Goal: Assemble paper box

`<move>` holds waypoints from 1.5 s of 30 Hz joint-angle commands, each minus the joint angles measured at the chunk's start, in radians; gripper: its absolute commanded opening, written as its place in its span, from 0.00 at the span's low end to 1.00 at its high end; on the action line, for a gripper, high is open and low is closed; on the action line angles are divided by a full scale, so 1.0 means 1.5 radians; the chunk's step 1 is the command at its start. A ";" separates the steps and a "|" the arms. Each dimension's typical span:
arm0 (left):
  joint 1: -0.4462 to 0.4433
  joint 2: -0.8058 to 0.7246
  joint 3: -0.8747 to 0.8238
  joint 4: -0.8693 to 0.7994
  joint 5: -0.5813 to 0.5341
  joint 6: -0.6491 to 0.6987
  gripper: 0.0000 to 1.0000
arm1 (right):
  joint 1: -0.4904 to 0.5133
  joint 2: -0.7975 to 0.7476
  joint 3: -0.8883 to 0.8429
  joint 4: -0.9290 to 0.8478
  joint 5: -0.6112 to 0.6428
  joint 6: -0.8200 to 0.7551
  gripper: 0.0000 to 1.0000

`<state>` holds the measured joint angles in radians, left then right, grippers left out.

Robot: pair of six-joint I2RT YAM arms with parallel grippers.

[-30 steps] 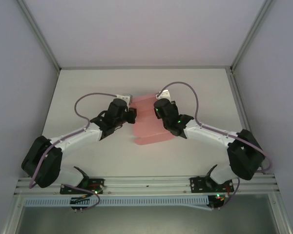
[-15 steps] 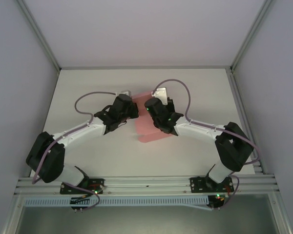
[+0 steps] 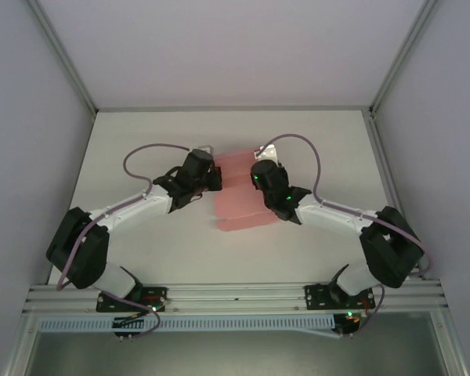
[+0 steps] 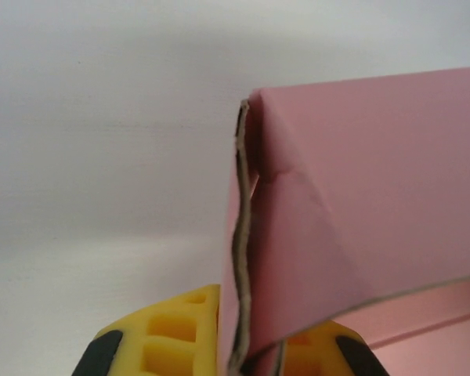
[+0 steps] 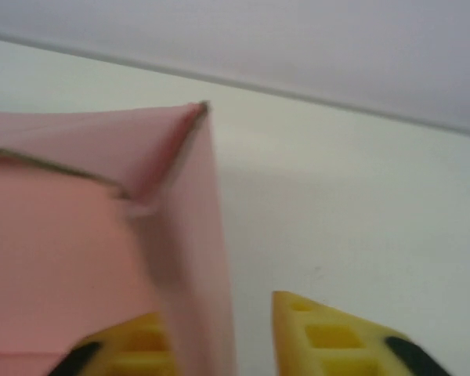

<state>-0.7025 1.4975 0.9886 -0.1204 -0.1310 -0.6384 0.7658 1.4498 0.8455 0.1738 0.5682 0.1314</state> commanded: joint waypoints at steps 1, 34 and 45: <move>0.026 -0.004 0.024 -0.026 -0.021 0.059 0.00 | -0.023 -0.059 -0.037 0.071 -0.198 -0.038 0.48; -0.084 0.258 0.423 -0.576 -0.148 0.784 0.00 | -0.138 -0.582 -0.143 -0.343 -0.018 0.072 1.00; -0.152 0.449 0.520 -0.548 -0.287 0.923 0.00 | -0.174 -0.570 -0.162 -0.331 -0.040 0.063 1.00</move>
<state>-0.8989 2.1292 1.7451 -0.9520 -0.4858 0.6453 0.5159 0.5884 0.6056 -0.3206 0.5053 0.2363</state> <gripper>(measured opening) 0.044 0.998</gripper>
